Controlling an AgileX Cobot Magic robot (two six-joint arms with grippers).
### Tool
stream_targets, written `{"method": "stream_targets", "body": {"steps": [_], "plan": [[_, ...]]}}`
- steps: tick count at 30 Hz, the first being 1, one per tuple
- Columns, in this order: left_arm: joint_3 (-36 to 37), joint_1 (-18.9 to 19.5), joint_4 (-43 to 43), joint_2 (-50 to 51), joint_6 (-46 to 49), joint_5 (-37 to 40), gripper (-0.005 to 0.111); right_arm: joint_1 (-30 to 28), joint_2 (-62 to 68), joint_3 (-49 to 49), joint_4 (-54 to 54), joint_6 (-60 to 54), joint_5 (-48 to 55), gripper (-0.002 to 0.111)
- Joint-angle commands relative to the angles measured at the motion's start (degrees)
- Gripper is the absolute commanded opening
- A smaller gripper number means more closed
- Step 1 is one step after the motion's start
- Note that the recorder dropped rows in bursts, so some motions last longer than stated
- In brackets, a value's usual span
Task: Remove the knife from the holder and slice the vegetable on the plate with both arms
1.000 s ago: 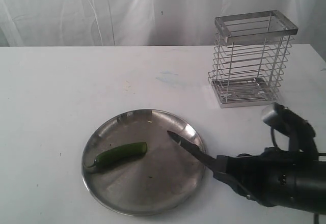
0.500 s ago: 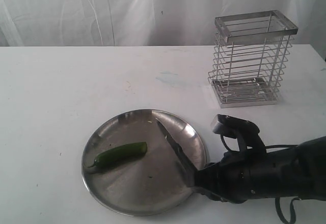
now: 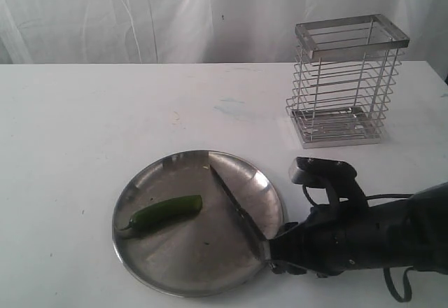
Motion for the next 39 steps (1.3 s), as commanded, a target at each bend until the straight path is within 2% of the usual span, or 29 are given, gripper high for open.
{"method": "stream_targets", "body": {"steps": [1, 6, 13, 19, 23, 27, 39], "plan": [[0.3, -0.3, -0.3, -0.3, 0.1, -0.1, 0.001, 0.1, -5.2, 0.0, -3.7, -1.3, -5.6, 0.042], [0.3, -0.3, -0.3, -0.3, 0.1, -0.1, 0.001, 0.1, -9.7, -0.6, -5.6, -1.3, 1.3, 0.042], [0.3, -0.3, -0.3, -0.3, 0.1, -0.1, 0.001, -0.1, -4.2, -8.6, -13.9, -0.1, 5.5, 0.042], [0.3, -0.3, -0.3, -0.3, 0.1, -0.1, 0.001, -4.1, 3.7, -19.2, -34.7, 16.7, 18.7, 0.041], [0.3, -0.3, -0.3, -0.3, 0.1, -0.1, 0.001, -8.8, 7.8, -22.8, -43.3, 21.1, 26.9, 0.041], [0.3, -0.3, -0.3, -0.3, 0.1, -0.1, 0.001, -11.6, 10.1, -23.1, -43.6, 19.2, 29.1, 0.041], [0.3, -0.3, -0.3, -0.3, 0.1, -0.1, 0.001, -11.6, 16.3, -25.4, -40.6, 12.6, 29.7, 0.041]]}}
